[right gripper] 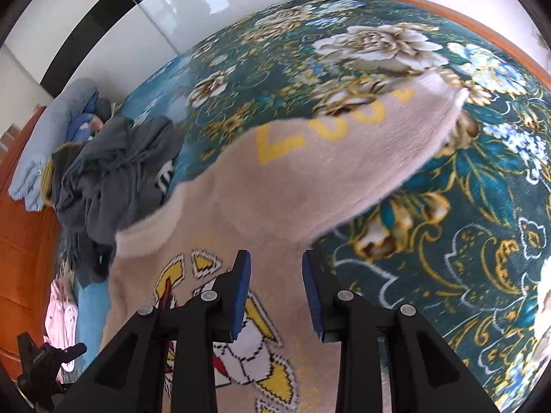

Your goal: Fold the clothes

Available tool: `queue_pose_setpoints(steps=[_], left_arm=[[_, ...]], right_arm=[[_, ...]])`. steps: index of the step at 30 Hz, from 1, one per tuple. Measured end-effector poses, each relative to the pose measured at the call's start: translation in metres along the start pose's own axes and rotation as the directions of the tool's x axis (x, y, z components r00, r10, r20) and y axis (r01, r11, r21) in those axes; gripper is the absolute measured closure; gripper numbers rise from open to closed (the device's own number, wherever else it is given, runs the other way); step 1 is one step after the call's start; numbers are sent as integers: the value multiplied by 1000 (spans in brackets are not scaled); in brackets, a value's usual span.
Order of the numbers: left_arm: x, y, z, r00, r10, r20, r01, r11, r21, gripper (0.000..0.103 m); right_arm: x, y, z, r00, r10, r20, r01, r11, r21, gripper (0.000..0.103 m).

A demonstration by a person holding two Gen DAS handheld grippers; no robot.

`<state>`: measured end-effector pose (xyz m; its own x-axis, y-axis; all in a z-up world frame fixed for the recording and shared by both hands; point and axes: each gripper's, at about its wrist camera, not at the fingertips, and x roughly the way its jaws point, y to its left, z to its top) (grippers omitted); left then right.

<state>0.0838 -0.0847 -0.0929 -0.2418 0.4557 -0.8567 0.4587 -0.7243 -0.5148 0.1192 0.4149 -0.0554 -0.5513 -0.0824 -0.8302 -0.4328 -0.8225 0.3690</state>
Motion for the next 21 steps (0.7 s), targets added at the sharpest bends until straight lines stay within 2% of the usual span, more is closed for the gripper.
queue_pose_setpoints(steps=[2,4,7,9,11,14,17,18,19,21], left_arm=[[11,7,0,998,-17,-53,14,998,-59,25],[22,20,3,994,-84,-67,73,987,-145,25],[30,41,11,989,-150,-3,143,955,-261,25],[28,52,17,993,-111,50,121,948,-296,25],[20,55,21,992,-59,113,89,953,-291,27],[-1,66,30,976,-10,217,78,948,-307,28],[-12,83,39,969,10,248,90,916,-391,42],[-13,88,42,968,21,249,87,905,-417,56],[-16,91,45,967,56,248,59,901,-431,78],[-19,91,54,964,95,250,17,911,-413,89]], right_arm=[[2,2,-2,1000,10,-11,-10,1000,-9,71],[3,4,-4,1000,17,-18,-17,1000,-16,71],[1,7,-4,999,24,-22,-24,999,-21,69],[1,8,-4,999,28,-27,-29,999,-20,68],[2,8,-5,999,26,-34,-27,999,-25,64],[5,9,-7,998,24,-51,-25,999,-28,63],[10,9,-10,997,23,-72,-24,999,-24,63],[12,10,-11,996,24,-81,-26,999,-26,63],[13,12,-12,996,26,-86,-28,999,-28,63],[14,16,-13,995,29,-96,-33,999,-40,63]])
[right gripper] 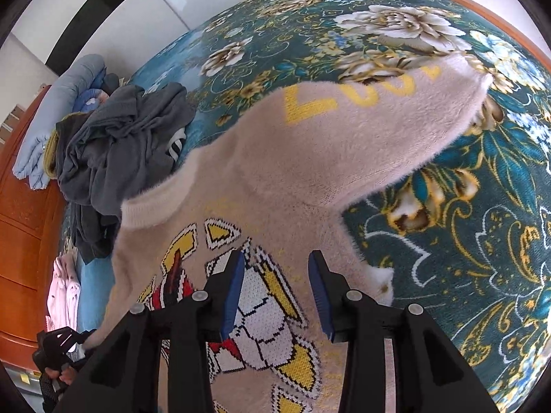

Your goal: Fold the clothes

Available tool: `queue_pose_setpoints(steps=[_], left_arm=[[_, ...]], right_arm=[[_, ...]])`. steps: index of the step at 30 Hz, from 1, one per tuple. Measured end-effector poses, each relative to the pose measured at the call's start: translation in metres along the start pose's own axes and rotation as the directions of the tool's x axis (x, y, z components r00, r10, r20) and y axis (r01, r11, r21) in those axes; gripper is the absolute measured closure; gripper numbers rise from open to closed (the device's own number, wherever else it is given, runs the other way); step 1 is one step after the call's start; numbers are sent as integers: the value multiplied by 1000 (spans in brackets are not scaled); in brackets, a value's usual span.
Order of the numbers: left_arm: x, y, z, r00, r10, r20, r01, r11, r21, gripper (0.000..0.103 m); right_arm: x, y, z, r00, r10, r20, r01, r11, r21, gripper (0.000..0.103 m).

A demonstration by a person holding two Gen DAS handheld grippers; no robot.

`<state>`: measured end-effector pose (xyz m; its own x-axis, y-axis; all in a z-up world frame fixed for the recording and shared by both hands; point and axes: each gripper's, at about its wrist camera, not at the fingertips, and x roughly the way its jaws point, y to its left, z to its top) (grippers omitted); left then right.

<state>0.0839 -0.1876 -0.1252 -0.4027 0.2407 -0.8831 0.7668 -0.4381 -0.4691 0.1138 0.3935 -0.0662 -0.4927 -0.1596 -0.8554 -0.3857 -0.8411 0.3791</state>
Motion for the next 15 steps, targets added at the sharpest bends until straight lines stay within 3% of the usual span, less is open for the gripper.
queue_pose_setpoints(steps=[5,8,10,12,15], left_arm=[[-17,-29,17,997,-30,78,15,983,184,93],[-38,-58,33,984,-58,166,-4,938,347,93],[-43,-71,45,976,-51,212,-41,912,407,93],[-42,-75,54,975,-47,218,-52,903,427,93],[-39,-63,62,984,-47,170,-23,922,388,93]], right_arm=[[-1,3,-2,1000,0,-28,-1,999,-38,63],[-2,0,-8,999,-10,-52,6,997,-74,63],[-3,-10,-14,996,-42,-72,35,994,-103,63],[-4,-25,-22,992,-80,-99,69,991,-115,63],[-2,-51,-32,981,-122,-150,108,989,-97,62]])
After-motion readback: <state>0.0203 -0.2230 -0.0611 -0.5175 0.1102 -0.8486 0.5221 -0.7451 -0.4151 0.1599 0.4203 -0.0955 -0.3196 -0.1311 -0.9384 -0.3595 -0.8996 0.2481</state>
